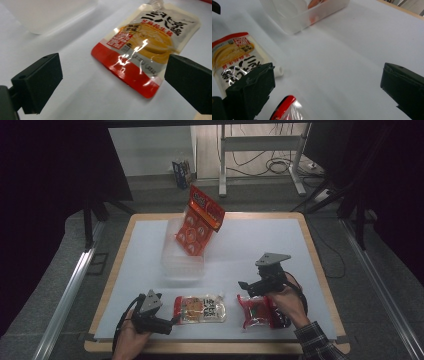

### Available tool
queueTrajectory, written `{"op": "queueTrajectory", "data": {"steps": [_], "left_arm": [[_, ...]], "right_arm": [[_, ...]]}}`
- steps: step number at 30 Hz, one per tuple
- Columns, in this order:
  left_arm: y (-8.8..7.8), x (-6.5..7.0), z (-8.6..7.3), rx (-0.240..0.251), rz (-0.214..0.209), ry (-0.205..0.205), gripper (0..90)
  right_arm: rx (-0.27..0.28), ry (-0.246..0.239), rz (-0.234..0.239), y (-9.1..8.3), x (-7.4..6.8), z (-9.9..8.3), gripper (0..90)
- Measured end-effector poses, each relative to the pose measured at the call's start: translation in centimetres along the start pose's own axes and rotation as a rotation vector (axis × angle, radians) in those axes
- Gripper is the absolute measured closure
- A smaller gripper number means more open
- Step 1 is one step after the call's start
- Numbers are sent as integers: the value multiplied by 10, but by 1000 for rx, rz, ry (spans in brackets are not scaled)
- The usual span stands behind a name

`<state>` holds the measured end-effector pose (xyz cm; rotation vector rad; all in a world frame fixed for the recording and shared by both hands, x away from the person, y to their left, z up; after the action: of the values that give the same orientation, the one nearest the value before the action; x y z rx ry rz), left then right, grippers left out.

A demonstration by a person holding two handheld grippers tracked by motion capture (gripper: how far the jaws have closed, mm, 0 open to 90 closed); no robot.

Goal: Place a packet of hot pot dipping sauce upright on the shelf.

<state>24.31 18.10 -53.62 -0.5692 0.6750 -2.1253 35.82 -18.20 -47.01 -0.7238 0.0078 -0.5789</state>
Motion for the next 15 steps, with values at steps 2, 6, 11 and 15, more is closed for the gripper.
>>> {"op": "queueTrajectory", "data": {"steps": [2, 6, 11, 15], "left_arm": [[1, 2, 1, -5, -8, 5, 9], [2, 6, 6, 6, -48, 5, 16], [7, 14, 13, 11, -73, 18, 42], [15, 23, 19, 14, -112, 32, 90]], "right_arm": [[-14, -5, -4, -2, -4, -4, 0], [-27, -11, -23, -9, -9, -14, 0], [-32, 4, -31, -21, -11, -25, 0], [-36, 23, -29, -29, -13, -34, 0]]}}
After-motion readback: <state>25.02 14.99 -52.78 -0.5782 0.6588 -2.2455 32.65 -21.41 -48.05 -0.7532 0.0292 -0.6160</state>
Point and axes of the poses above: each handheld gripper's, and its own axes: y roughly forward along the jaws, z roughly out of its top, x roughly to its right, the point moved 1 cm from there along y, roughly forward along the jaws, and after that the axes turned 11 degrees about -y, right-handed, at the moved point
